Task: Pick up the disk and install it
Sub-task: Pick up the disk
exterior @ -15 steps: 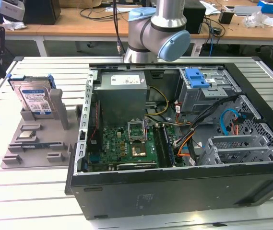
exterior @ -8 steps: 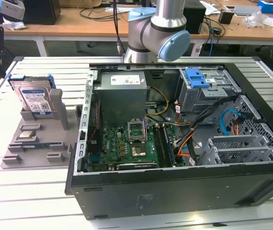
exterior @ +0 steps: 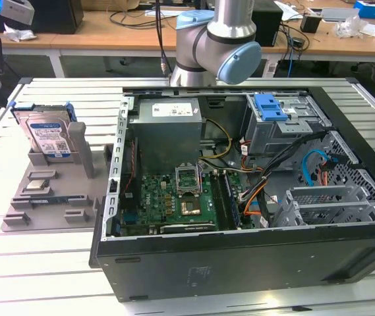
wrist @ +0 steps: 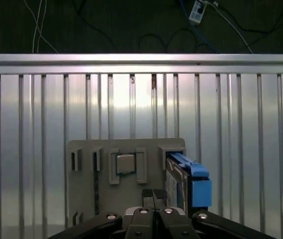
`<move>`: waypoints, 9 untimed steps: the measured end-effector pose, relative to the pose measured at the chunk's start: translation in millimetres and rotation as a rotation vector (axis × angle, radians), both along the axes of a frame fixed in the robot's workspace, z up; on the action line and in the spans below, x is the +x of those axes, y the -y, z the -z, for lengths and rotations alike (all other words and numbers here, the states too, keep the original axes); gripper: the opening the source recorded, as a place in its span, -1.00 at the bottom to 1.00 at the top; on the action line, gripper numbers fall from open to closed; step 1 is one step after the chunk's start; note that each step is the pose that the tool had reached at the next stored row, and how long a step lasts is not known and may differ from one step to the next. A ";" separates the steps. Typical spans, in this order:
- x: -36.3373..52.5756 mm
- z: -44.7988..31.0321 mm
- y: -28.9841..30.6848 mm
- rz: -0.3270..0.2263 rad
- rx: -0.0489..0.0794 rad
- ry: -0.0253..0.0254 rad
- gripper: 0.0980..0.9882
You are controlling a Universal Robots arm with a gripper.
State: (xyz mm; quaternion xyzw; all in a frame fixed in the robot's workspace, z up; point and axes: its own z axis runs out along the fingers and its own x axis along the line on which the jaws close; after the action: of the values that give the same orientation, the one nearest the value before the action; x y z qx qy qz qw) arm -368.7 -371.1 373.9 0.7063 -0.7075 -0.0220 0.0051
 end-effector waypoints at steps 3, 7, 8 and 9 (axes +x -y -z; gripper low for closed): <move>0.0 0.0 0.0 -0.032 0.000 0.0000 -0.98; 0.0 0.0 0.0 -0.059 0.000 0.0000 -0.98; 0.0 0.0 0.0 -0.063 0.000 0.0000 -0.98; 0.0 0.0 0.0 -0.067 0.000 0.0000 -0.98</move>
State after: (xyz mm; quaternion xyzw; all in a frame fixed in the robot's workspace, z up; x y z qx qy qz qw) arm -368.7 -371.1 373.9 0.7297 -0.6834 -0.0218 0.0059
